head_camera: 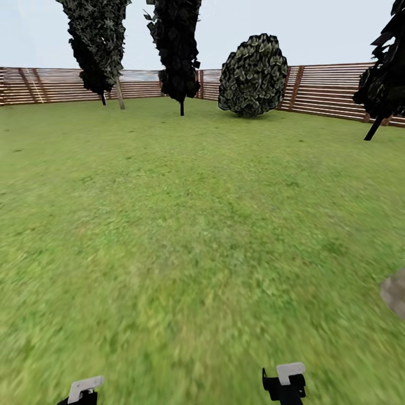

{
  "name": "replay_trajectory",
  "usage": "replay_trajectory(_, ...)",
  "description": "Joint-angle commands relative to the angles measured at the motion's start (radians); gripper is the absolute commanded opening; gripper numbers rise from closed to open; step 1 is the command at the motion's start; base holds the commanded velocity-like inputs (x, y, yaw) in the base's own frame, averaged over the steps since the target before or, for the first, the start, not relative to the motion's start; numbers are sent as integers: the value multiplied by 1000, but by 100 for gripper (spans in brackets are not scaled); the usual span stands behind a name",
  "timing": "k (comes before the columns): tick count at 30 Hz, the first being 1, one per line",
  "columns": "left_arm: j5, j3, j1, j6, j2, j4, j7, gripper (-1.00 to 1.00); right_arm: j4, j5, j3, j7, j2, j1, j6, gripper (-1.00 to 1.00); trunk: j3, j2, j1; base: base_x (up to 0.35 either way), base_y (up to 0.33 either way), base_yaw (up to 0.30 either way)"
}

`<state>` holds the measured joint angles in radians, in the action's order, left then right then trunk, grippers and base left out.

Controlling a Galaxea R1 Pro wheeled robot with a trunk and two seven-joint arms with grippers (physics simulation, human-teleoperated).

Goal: In the garden, pick up the pesticide atomizer on the floor and spray pesticide onto both trees until each tree trunk is fully covered.

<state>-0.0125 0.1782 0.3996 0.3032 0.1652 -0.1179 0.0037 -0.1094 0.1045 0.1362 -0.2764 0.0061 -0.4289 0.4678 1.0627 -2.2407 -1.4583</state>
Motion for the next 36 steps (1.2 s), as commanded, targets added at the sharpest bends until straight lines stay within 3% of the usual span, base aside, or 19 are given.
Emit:
replay_trajectory(1, -1, 1, 1, 4, 0, 1, 1, -100, 1, 11, 3, -10, 0, -1, -1, 100, 1, 0, 0, 0, 0, 273)
replay_trajectory(22, -2, -4, -2, 9, -11, 4, -1, -100, 1, 11, 3, -10, 0, 0, -1, 100, 17, 0, 0, 0, 0, 273)
replay_trajectory(27, -4, -2, -40, 128, -12, 4, -1, -100, 1, 11, 3, -10, 0, 1, -1, 100, 21, 0, 0, 0, 0, 273)
replay_trajectory(36, -1, -2, -42, 142, -12, 4, -2, -100, 1, 11, 3, -10, 0, 1, -1, 100, 27, 0, 0, 0, 0, 274)
